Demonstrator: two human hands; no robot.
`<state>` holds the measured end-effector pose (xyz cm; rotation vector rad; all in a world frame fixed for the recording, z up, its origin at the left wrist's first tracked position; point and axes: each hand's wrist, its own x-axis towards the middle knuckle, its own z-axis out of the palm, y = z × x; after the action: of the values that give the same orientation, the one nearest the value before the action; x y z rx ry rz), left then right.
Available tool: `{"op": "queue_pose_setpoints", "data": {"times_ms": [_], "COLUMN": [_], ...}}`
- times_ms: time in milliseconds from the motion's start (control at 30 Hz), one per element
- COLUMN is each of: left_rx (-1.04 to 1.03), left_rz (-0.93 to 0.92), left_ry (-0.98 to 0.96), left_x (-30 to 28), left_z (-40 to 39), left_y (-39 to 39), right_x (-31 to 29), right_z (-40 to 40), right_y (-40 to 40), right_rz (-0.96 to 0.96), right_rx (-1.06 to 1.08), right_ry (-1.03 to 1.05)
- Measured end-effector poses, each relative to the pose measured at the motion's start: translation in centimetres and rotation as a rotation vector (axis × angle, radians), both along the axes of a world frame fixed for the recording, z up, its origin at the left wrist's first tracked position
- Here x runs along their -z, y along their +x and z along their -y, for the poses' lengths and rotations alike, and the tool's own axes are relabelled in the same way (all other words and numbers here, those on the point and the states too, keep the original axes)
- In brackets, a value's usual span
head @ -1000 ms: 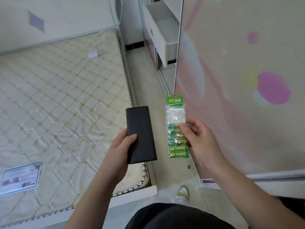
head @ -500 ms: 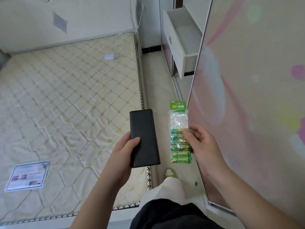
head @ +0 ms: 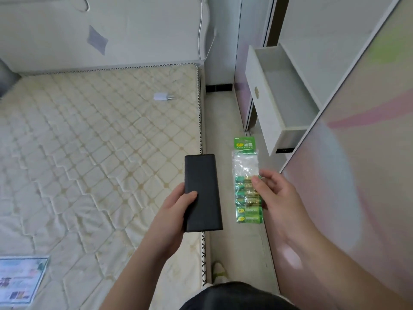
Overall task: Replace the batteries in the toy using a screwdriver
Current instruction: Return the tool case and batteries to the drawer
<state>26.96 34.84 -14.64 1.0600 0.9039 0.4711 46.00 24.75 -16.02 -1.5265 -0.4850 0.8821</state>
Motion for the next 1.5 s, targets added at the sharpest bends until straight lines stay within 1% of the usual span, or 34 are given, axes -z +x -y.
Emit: {"op": "queue_pose_setpoints", "data": {"times_ms": [133,233,500,667,833,1100,1300,1500], "left_rx": [0.017,0.019,0.03,-0.013,-0.019,-0.023,0.058,0.17], "left_rz": [-0.028,-0.008,-0.023,-0.039,-0.035,-0.006,0.015,0.06], "left_ry": [0.024,0.02,0.021,0.1,0.179,0.165,0.148,0.149], "left_x": [-1.0,-1.3,-0.7,-2.1,-3.1,-3.0,-2.6,-2.9], "left_z": [-4.8,-7.6,-14.8,-21.0,-26.2,-34.1,-42.3,-48.1], "left_y": [1.9,3.9,11.7,16.0,18.9,22.7,26.5,31.2], "right_x": [-0.4,-0.5,-0.6,-1.6,-2.4,-2.5,-2.4,-2.9], "right_z": [-3.9,-6.3,-15.0,-21.8,-28.0,-36.4,-42.7,-46.4], "right_y": [2.4,4.2,11.1,15.9,19.0,22.7,26.5,30.3], "right_rz": [0.008,0.011,0.034,0.004,-0.019,0.012,0.087,0.093], "right_rx": [0.023,0.043,0.01,0.021,-0.014,-0.011,-0.003,0.111], "right_ry": [0.013,0.009,0.024,0.061,0.095,0.076,0.01,0.005]}}
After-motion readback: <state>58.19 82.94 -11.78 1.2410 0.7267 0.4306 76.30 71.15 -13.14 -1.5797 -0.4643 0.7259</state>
